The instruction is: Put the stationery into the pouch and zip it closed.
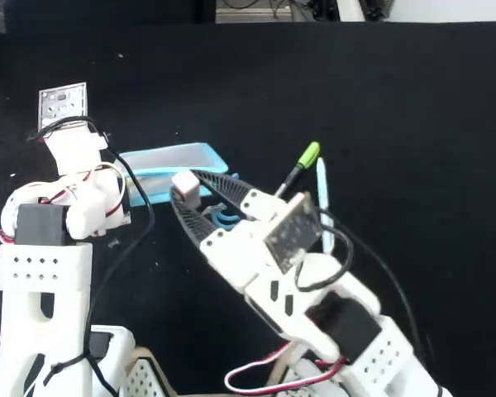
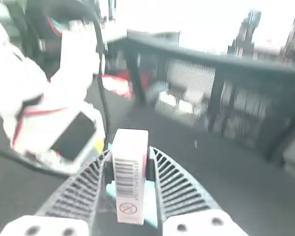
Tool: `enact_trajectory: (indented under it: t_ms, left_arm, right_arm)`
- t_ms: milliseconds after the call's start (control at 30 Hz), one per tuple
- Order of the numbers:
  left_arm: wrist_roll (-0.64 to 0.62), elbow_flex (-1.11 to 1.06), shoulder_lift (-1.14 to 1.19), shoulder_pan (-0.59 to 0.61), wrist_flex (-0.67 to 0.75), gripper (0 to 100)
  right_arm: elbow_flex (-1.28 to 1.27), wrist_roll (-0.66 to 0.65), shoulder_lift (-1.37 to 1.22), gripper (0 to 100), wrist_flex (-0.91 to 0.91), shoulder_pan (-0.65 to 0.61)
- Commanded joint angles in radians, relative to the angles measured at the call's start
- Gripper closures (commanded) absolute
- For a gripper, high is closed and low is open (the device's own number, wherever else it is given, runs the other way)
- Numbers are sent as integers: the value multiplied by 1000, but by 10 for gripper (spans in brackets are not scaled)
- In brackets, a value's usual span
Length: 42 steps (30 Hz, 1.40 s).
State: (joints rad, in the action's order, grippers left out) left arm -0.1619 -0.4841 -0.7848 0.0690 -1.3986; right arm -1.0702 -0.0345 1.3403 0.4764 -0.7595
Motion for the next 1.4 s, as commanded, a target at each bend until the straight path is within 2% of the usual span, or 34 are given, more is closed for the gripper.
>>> enact_trajectory:
  t_ms: [0, 167, 567, 1000, 1367]
  left_arm:
    - [8, 1, 11, 1, 11, 967]
    - [8, 1, 9, 1, 11, 967]
    - [8, 1, 9, 1, 11, 967]
    - [8, 2, 8, 1, 11, 967]
    - [8, 4, 8, 1, 11, 967]
  right_arm:
    - [-73, -5, 28, 987, -221, -8]
    - [-205, -5, 28, 987, -397, -8]
    - [-414, -6, 25, 987, -621, 18]
    - [-417, -6, 12, 987, -634, 26]
    - [-265, -8, -294, 987, -637, 26]
